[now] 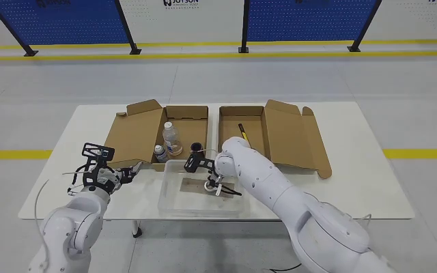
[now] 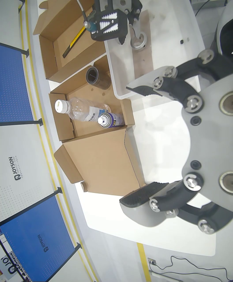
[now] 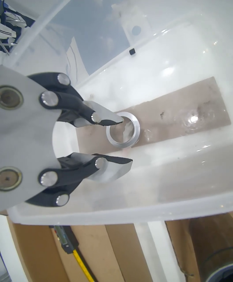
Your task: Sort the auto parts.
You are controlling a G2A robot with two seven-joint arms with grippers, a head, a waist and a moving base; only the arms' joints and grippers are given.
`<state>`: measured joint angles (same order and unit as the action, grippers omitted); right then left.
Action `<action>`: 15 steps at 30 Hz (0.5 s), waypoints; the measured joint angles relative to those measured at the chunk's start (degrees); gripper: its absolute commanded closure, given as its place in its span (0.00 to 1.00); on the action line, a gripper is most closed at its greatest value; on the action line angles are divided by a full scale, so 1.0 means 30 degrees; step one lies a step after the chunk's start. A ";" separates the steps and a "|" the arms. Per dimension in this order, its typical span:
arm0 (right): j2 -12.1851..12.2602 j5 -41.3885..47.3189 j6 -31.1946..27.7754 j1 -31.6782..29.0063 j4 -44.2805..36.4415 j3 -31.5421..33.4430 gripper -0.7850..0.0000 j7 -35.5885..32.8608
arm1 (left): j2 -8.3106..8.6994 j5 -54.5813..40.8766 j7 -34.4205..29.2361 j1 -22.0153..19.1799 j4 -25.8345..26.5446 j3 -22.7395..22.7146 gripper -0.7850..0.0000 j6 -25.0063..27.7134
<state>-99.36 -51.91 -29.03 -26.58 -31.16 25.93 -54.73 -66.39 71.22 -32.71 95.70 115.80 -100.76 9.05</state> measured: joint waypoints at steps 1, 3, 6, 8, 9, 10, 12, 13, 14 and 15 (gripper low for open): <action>-0.0024 -0.0070 0.0080 -0.0021 0.0079 -0.0002 0.59 0.0128 | 0.0000 0.0000 0.0000 0.0000 0.0000 0.0000 0.00 0.0000; -0.0058 -0.0170 0.0172 -0.0046 0.0220 0.0000 0.60 0.0309 | 0.0000 0.0000 0.0000 0.0000 0.0000 0.0000 0.00 0.0000; -0.0130 -0.0342 0.0351 -0.0121 0.0437 -0.0017 0.63 0.0580 | 0.0000 0.0000 0.0000 0.0000 0.0000 0.0000 0.00 0.0000; -0.0186 -0.0415 0.0465 -0.0179 0.0576 -0.0012 0.61 0.0850 | 0.0000 0.0000 0.0000 0.0000 0.0000 0.0000 0.00 0.0000; -0.0209 -0.0450 0.0535 -0.0203 0.0641 -0.0007 0.61 0.0982 | 0.0000 0.0000 0.0000 0.0000 0.0000 0.0000 0.00 0.0000; -0.0235 -0.0510 0.0610 -0.0228 0.0705 -0.0013 0.62 0.1084 | 0.0000 0.0000 0.0000 0.0000 0.0000 0.0000 0.00 0.0000; -0.0302 -0.0651 0.0746 -0.0276 0.0828 -0.0044 0.62 0.1270 | 0.0000 0.0000 0.0000 0.0000 0.0000 0.0000 0.00 0.0000; -0.0341 -0.0717 0.0800 -0.0301 0.0895 -0.0058 0.62 0.1375 | 0.0000 0.0000 0.0000 0.0000 0.0000 0.0000 0.00 0.0000; -0.0372 -0.0747 0.0814 -0.0324 0.0953 -0.0065 0.62 0.1438 | 0.0000 0.0000 0.0000 0.0000 0.0000 0.0000 0.00 0.0000; -0.0402 -0.0768 0.0815 -0.0342 0.1013 -0.0070 0.62 0.1482 | 0.0000 0.0000 0.0000 0.0000 0.0000 0.0000 0.00 0.0000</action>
<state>-100.56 -54.22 -26.58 -27.61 -28.12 25.72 -50.28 -66.39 71.22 -32.71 95.70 115.80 -100.76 9.05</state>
